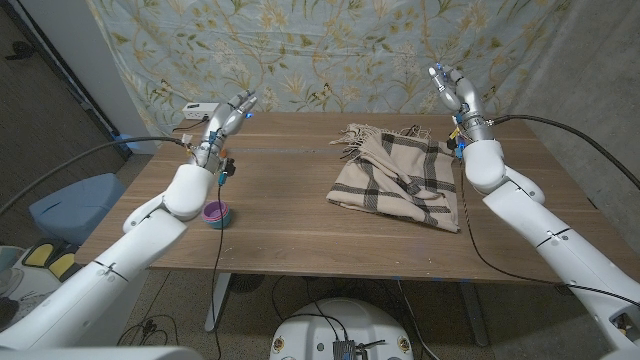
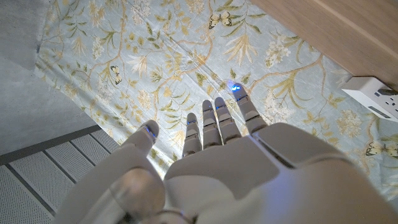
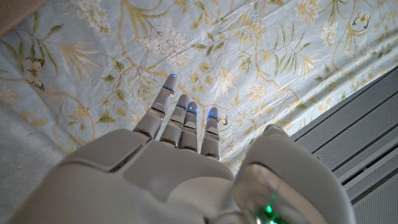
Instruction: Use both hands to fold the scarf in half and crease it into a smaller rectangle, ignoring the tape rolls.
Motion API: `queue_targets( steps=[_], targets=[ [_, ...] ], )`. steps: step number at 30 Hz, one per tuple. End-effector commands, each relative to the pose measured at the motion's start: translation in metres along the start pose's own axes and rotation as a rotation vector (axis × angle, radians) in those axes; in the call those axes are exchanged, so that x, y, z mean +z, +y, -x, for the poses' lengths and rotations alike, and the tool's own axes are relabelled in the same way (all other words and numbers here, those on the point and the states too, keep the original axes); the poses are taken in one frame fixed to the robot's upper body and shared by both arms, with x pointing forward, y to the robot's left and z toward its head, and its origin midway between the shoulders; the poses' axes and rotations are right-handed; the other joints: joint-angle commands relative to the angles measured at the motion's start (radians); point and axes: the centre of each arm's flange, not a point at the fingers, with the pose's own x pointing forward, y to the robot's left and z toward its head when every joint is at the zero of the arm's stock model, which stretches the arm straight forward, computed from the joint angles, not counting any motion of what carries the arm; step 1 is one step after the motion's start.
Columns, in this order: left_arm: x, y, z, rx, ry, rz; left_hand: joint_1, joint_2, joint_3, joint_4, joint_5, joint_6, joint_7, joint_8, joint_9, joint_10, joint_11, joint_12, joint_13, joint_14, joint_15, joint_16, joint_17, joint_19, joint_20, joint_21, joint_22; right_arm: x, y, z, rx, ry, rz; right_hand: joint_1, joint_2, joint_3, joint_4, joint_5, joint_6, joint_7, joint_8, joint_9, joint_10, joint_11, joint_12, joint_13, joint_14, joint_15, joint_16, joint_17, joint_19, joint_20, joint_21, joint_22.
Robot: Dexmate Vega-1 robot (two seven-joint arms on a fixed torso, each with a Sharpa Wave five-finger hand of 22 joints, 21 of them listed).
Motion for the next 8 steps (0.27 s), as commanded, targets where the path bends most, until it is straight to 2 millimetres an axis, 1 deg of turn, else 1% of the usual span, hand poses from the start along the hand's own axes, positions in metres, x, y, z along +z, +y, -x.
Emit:
queue_targets(
  steps=[1,3,5,6,7,8],
  targets=[
    [-0.021,0.018,-0.005,-0.042,-0.023,0.058,-0.003,0.012,0.000,0.008,0.006,0.007,0.006,0.006,0.002,0.004,0.000,0.007,0.003,-0.004,0.003,0.007,0.000,-0.003,-0.001,-0.006,0.001,-0.007,-0.012,0.020,-0.073,0.057,-0.112,-0.014,0.003,-0.007,0.000,0.000,0.012,0.016,0.008,0.002,0.024,0.004,0.009,0.002,0.021,0.001,0.009,-0.004,0.021,0.001,-0.006,0.002],
    [-0.028,0.020,-0.006,-0.044,-0.010,0.053,-0.004,0.012,0.000,0.009,0.006,0.007,0.006,0.007,0.002,0.003,-0.001,0.007,0.003,-0.005,0.000,0.007,0.000,-0.001,0.002,-0.006,0.001,-0.006,-0.008,0.026,-0.115,0.066,-0.118,-0.013,0.009,-0.003,-0.003,0.003,0.017,0.017,0.009,0.002,0.027,0.009,0.009,0.002,0.023,0.004,0.009,-0.007,0.020,0.001,-0.010,0.002],
    [-0.038,0.018,-0.007,-0.047,0.019,0.071,-0.005,0.012,0.000,0.011,0.006,0.008,0.005,0.007,0.002,0.008,0.000,0.009,0.002,-0.004,0.000,0.008,-0.001,0.001,0.003,-0.006,0.001,-0.003,0.001,0.035,-0.141,0.055,-0.143,-0.010,0.013,0.000,-0.005,0.004,0.017,0.018,0.009,0.002,0.028,0.007,0.010,0.002,0.023,0.004,0.009,-0.009,0.020,0.001,-0.012,0.002],
    [-0.043,0.017,-0.008,-0.058,0.030,0.081,-0.005,0.012,0.000,0.011,0.006,0.010,0.005,0.008,0.002,0.008,0.001,0.010,0.002,-0.002,0.000,0.009,-0.001,0.002,0.003,-0.006,0.001,-0.001,0.006,0.038,-0.145,0.045,-0.155,-0.002,0.018,0.006,-0.011,0.005,0.019,0.018,0.010,0.001,0.028,0.006,0.009,0.002,0.023,0.003,0.008,-0.011,0.021,0.000,-0.013,0.002],
    [-0.047,0.016,-0.010,-0.070,0.036,0.092,-0.006,0.012,0.000,0.012,0.006,0.007,0.008,0.007,0.002,0.007,0.001,0.009,0.002,-0.002,0.001,0.009,-0.002,0.002,0.005,-0.006,0.001,0.002,0.011,0.042,-0.144,0.029,-0.163,0.012,0.024,0.017,-0.023,0.007,0.013,0.016,0.007,0.001,0.029,0.004,0.008,0.001,0.024,0.002,0.007,-0.015,0.022,0.000,-0.017,0.002],
    [-0.051,0.015,-0.011,-0.078,0.040,0.103,-0.007,0.012,0.000,0.014,0.006,0.003,0.013,0.006,0.002,0.004,0.003,0.009,0.002,-0.005,0.005,0.008,-0.002,0.001,0.005,-0.007,0.001,0.005,0.014,0.044,-0.142,0.016,-0.170,0.016,0.025,0.020,-0.026,0.008,0.012,0.015,0.007,0.001,0.029,0.003,0.008,0.001,0.024,0.002,0.007,-0.017,0.023,0.000,-0.018,0.003]
  ],
)
